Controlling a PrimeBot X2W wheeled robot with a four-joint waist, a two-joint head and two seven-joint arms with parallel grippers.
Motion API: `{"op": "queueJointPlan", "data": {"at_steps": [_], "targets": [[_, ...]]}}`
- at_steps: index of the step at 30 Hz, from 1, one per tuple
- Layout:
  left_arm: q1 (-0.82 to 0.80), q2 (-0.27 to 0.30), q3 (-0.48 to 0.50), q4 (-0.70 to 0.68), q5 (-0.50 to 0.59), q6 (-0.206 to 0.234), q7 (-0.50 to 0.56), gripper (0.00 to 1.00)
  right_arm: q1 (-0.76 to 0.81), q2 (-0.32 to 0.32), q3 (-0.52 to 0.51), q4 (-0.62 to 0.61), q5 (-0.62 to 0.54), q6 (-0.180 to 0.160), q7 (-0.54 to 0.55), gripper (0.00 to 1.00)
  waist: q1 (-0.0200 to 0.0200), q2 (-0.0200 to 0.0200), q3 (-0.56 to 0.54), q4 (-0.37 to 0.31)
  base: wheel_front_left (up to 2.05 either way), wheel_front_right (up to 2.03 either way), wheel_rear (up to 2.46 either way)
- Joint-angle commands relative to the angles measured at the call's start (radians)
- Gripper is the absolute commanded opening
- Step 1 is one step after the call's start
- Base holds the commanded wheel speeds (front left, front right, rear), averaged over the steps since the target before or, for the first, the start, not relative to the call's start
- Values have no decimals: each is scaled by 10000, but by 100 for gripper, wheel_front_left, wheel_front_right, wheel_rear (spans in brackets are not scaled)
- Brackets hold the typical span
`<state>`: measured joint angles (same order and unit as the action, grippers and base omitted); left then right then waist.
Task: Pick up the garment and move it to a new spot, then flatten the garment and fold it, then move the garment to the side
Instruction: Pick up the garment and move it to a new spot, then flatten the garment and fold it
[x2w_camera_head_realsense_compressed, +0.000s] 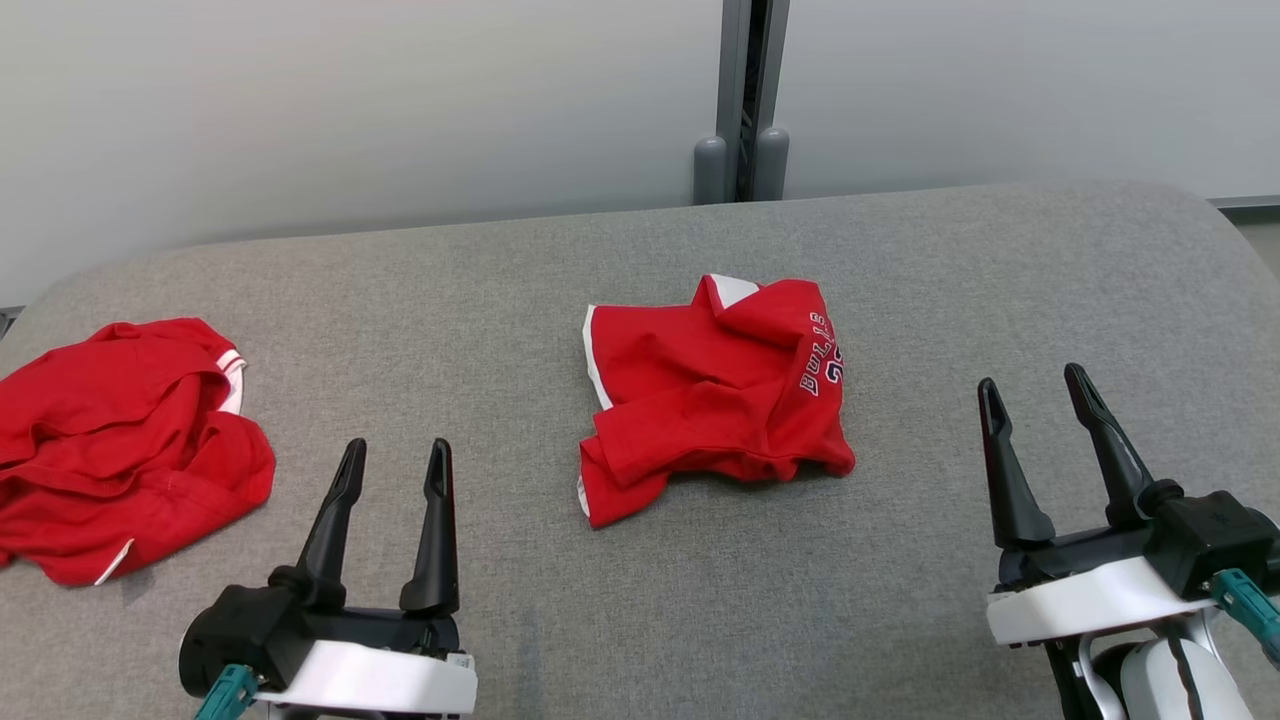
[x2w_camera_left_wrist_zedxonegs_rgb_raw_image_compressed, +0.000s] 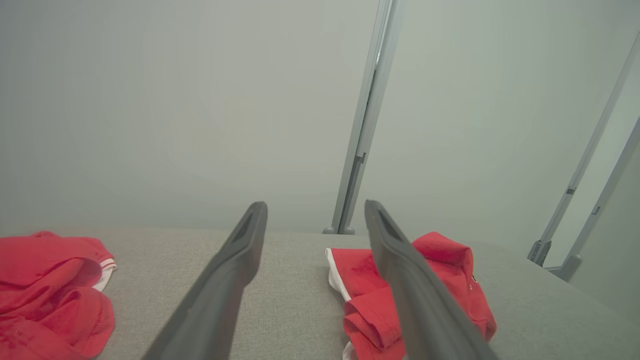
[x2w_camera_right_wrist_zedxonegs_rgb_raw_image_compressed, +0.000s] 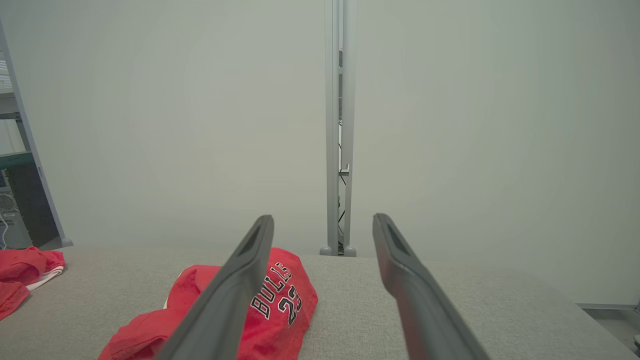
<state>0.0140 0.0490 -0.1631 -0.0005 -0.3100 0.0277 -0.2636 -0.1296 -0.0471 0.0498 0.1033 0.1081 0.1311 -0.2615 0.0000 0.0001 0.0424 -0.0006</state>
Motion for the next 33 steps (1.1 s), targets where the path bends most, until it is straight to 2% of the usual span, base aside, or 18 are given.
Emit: {"op": "queueJointPlan", "data": {"at_steps": [1, 33], "targets": [[-135, 30, 12, -47, -42, 46, -16, 100, -54, -64, 9, 3, 9, -7, -53, 100, 0, -1, 9, 1, 0, 0, 0], [-268, 27, -161, 86, 122, 126, -17, 100, -43, -64, -88, -27, 205, -7, -53, 100, 0, -1, 220, 18, 0, 0, 0]]}}
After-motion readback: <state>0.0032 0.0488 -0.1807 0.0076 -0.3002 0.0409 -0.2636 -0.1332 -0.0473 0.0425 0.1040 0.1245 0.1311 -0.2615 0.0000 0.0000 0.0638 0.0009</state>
